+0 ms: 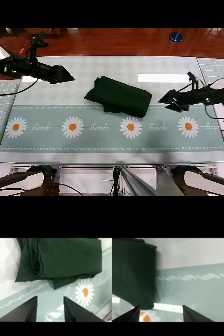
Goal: Fold the shirts.
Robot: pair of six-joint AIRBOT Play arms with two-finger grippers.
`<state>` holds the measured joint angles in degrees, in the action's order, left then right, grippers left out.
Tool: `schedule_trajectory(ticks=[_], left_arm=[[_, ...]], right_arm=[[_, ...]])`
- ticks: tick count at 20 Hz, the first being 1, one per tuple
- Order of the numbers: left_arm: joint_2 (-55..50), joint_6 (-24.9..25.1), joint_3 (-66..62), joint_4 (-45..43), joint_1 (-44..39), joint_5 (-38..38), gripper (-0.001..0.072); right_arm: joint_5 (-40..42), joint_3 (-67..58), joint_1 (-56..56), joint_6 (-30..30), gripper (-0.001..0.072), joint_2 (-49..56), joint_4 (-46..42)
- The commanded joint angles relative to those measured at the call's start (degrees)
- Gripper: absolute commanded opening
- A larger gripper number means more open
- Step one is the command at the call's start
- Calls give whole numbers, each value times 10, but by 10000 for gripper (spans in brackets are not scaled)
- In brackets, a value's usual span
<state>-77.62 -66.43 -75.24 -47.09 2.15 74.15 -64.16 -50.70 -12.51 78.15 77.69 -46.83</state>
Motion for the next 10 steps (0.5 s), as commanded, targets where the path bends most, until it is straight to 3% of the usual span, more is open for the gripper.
schedule_trajectory(ticks=[1,5,7,10], left_arm=[[0,0,0,-10,0,0,405],[0,0,0,-10,0,8,405],[0,0,0,-10,0,17,405],[0,-1,0,-10,0,21,403]], right_arm=[[81,49,38,-35,589,47,144],[181,49,127,-40,531,91,247],[212,45,146,-51,60,91,284],[125,0,127,-128,26,73,317]])
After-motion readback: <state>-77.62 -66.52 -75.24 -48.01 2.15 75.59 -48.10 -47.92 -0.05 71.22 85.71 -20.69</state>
